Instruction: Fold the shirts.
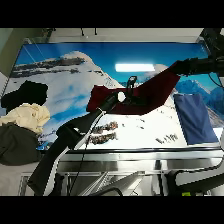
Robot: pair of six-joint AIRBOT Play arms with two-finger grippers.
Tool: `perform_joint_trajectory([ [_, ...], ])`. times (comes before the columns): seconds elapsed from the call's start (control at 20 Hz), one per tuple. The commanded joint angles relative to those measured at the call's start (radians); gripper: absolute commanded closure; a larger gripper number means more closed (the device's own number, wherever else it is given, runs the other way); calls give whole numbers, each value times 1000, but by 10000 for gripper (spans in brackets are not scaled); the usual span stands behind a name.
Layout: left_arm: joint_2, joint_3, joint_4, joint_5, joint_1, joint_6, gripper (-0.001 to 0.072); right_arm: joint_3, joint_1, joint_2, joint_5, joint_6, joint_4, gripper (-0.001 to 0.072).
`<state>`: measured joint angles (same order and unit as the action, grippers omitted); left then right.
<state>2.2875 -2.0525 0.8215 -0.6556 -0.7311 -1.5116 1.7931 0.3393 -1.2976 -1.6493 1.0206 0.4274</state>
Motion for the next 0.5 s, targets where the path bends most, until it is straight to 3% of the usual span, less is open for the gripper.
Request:
perform_joint_trajectory([
  [0.0,2,-10,-136,-37,3,15,688,2,0,-2,-12,1,-2,695],
  [0.2,-159,-17,-142,-242,110,72,687,2,-14,-20,6,28,-3,695],
  [0.45,-449,-14,-142,-539,381,108,687,2,-169,-47,151,43,-3,695],
])
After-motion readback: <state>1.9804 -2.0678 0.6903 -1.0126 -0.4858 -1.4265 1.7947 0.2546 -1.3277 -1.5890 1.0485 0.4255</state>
